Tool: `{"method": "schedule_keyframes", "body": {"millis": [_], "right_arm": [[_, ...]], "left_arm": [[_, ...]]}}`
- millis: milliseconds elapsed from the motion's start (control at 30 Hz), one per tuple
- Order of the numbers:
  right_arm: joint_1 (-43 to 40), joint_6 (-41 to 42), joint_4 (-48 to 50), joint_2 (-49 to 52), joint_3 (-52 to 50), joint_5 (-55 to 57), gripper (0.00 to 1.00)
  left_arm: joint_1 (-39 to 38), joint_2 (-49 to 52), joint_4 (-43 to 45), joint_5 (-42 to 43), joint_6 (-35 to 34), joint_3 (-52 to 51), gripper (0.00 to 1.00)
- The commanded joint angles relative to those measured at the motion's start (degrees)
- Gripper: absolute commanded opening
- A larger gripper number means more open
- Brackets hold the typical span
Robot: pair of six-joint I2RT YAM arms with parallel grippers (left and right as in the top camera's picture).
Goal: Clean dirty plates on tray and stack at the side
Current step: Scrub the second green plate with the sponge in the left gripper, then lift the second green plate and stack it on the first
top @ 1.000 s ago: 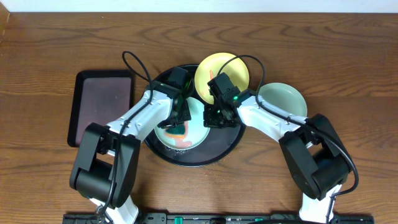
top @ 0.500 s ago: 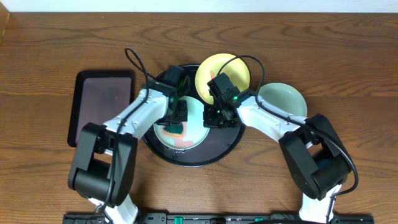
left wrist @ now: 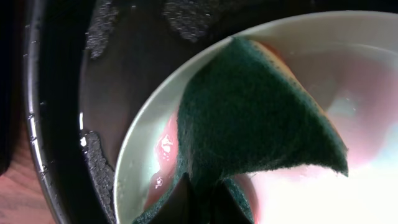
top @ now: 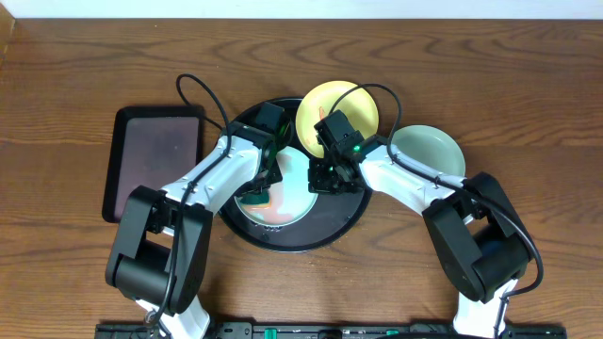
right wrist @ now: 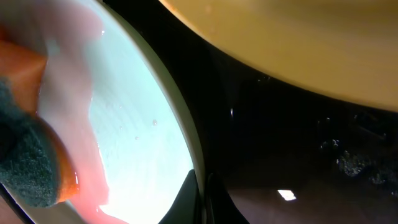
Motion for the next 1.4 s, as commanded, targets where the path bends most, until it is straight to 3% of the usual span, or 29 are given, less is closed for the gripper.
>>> {"method": "schedule_keyframes", "body": {"millis": [0,167,267,367,533,600,800,1033,1200,1367], "right_arm": [[-0.07,-0.09,-0.20,0.50,0.79,0.11,0.01],[-0.07,-0.09,-0.20,0.50,0.79,0.11,0.01],[-0.07,-0.09,-0.20,0.50,0.79,0.11,0.01],[-0.07,-0.09,-0.17,0.50,0.79,0.11,0.01],[-0.07,-0.09,-0.20,0.50,0.79,0.11,0.01],[-0.07,-0.09,-0.20,0.50,0.79,0.11,0.01],[-0.07,-0.09,-0.20,0.50,0.79,0.13,0.01],[-0.11,-2.34,-0.39,-0.17,1.22,-0.33,0.01],[0.35,-9.68,-2.45,-2.75,3.96,0.33,0.01],[2.34,-13.77,-8.00,-6.40,8.72,11.10,0.01]], "left_arm": [[1.11,1.62,0.31,-0.07,3.17,-1.33,0.07],[1.11,1.62,3.13,30.36,29.81,-1.33,0.07],[1.11,1.62,3.28,37.33,34.88,-1.33,0.07],[1.18,1.62,4.44,32.81,32.76,-1.33,0.07],[1.22,1.57,4.39,6.54,10.14,-1.31,0.07],[1.22,1.14,4.11,-0.15,6.08,-1.07,0.07],[1.57,-3.85,1.05,-7.45,6.19,4.04,0.07],[4.79,-13.88,-3.80,-5.70,11.72,7.06,0.07],[12.72,-18.88,-9.27,-1.99,12.81,7.06,0.07],[22.62,-19.45,-10.91,-1.81,12.81,7.04,0.07]]}}
